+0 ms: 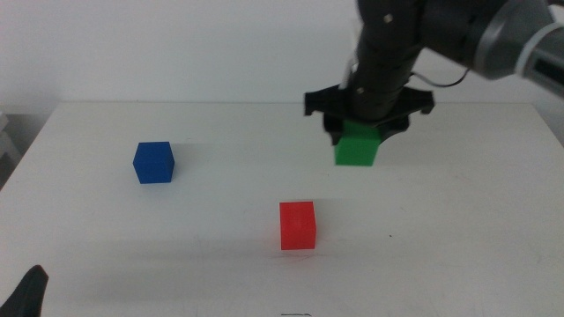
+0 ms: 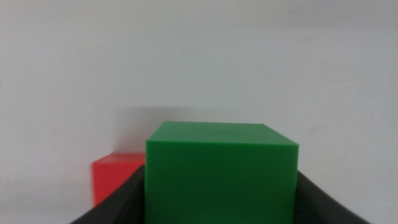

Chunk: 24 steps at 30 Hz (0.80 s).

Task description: Stack red cubes first, then green, then blue cubes in a specific spot.

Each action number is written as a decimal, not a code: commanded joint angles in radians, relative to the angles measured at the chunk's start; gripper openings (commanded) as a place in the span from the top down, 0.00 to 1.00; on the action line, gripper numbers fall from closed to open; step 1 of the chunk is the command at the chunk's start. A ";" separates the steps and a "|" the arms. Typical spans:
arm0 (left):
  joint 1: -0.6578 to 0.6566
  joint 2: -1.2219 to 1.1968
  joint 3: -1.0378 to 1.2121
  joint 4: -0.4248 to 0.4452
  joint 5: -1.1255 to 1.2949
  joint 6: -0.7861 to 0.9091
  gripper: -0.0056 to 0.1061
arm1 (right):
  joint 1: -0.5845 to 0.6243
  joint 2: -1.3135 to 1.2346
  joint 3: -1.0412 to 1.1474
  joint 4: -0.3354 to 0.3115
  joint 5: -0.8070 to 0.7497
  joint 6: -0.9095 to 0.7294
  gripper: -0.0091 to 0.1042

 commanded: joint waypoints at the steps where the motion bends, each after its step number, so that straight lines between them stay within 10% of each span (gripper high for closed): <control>1: -0.001 -0.012 -0.003 -0.007 -0.084 -0.007 0.11 | 0.038 -0.048 -0.021 -0.032 0.012 0.028 0.93; 24: -0.001 -0.012 -0.003 -0.007 -0.084 -0.007 0.11 | 0.152 0.074 -0.023 0.005 0.004 0.073 0.93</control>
